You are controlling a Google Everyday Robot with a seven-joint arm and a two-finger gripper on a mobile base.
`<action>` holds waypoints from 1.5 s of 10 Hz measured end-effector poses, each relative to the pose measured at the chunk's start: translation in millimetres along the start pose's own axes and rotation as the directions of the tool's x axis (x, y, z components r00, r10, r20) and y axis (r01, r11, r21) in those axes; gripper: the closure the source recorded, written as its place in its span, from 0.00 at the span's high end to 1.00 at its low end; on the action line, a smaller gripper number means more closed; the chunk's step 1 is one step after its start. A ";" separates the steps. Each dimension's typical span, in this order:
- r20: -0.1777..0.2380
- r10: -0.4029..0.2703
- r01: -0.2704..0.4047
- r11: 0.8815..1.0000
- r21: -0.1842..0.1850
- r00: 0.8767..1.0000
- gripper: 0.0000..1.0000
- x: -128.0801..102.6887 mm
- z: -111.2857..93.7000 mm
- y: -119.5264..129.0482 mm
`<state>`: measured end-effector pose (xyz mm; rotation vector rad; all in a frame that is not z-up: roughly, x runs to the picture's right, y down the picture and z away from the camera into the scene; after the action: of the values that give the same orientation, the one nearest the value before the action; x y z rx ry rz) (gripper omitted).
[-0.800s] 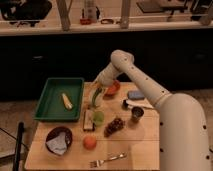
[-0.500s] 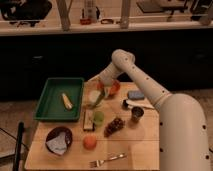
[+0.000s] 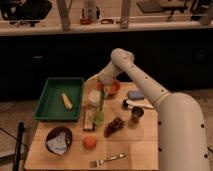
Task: Place pepper in paper cup
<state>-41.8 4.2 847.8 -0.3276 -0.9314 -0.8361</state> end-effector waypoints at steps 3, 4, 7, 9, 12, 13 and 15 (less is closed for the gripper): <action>0.002 -0.005 0.005 1.000 -0.004 1.000 0.80 -2.7 -1.4 -1.5; 0.005 -0.007 0.007 1.000 -0.007 1.000 0.80 -4.2 -1.6 -2.7; 0.011 -0.015 0.015 1.000 -0.015 1.000 0.80 -7.5 -1.6 -7.3; 0.013 -0.018 0.018 1.000 -0.016 1.000 0.80 -8.5 -2.1 -8.9; 0.017 -0.025 0.026 0.999 -0.023 1.000 0.80 -8.0 -2.0 -11.4; 0.022 -0.032 0.032 0.999 -0.027 0.999 0.80 -8.8 -1.1 -13.0; 0.025 -0.038 0.038 0.999 -0.028 0.999 0.80 -7.3 -1.6 -13.6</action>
<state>-53.4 -2.0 839.6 -0.3467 -0.9514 -0.8827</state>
